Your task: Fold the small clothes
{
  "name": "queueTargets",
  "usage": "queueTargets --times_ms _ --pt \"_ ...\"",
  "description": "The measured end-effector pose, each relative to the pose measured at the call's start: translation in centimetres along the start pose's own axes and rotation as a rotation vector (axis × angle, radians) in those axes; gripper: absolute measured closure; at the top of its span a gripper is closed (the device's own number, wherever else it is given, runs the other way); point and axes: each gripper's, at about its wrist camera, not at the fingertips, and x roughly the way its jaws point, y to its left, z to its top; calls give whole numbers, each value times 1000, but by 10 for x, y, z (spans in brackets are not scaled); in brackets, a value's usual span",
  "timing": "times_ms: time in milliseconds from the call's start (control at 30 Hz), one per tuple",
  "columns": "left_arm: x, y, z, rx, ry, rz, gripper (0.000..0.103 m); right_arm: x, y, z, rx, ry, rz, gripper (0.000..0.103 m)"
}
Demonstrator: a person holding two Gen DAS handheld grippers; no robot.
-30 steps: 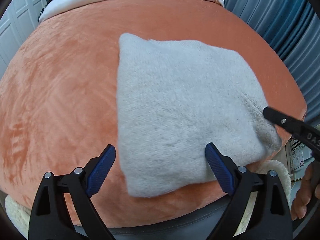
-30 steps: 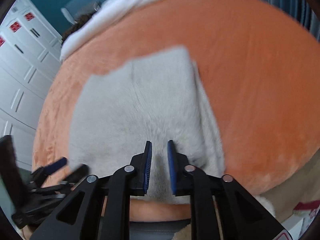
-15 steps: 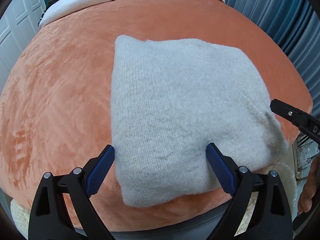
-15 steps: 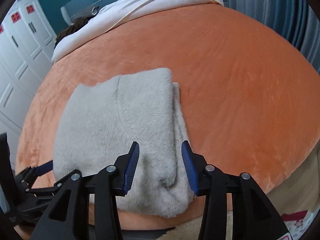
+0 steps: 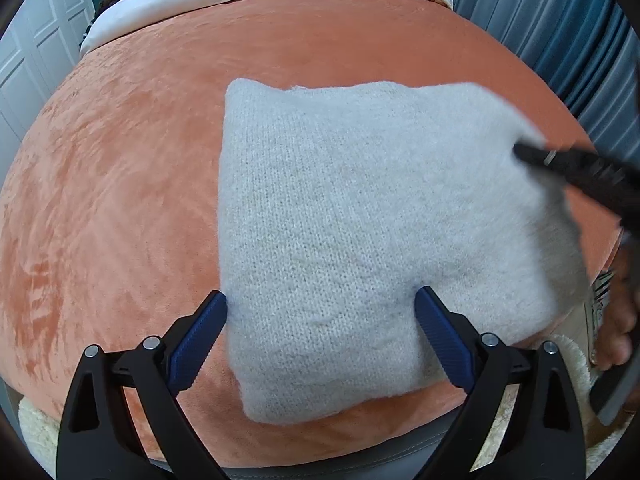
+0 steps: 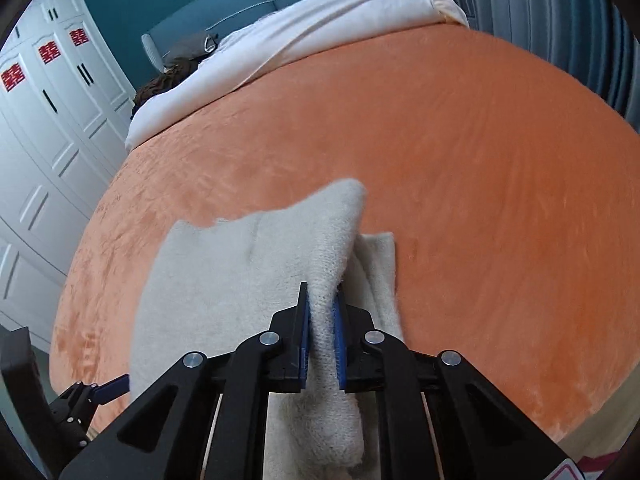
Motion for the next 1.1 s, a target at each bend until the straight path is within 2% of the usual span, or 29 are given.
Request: queueTargets --times_ms 33,67,133,233,267,300,367,467,600,767,867,933,967,1000,1033,1100 --pt "2 -1 1 -2 3 1 10 26 -9 -8 2 86 -23 93" --pt "3 -2 1 2 6 3 9 34 -14 -13 14 91 -5 93" --pt "1 -2 1 12 0 8 9 18 -17 -13 47 46 31 93" --pt "0 6 4 -13 -2 -15 9 -10 -21 -14 90 -14 9 72" --pt "1 10 6 -34 -3 -37 9 -14 -24 -17 101 -15 0 57" --pt "2 14 8 -55 -4 -64 9 -16 -27 -20 117 -8 -1 49" --pt "7 21 12 -91 2 -106 6 -14 -33 -28 146 18 18 48" --pt "25 33 16 -162 50 -164 5 2 -39 -38 203 84 61 44" --pt "52 44 22 -273 128 -252 5 17 -48 -46 281 120 169 38" --pt "73 45 34 -328 151 -299 5 36 -51 -45 331 128 252 31" --pt "78 44 36 -352 150 -308 5 46 -47 -38 328 126 281 30" --pt "75 38 35 -328 142 -297 5 50 -44 -34 320 125 290 38" --pt "72 35 34 -310 135 -289 7 50 -43 -32 314 125 284 47" --pt "67 31 34 -284 120 -278 15 47 -43 -32 310 116 287 59" --pt "61 27 36 -260 106 -268 19 42 -42 -31 306 101 289 63" --pt "46 19 38 -199 76 -247 37 30 -38 -29 293 77 283 70"
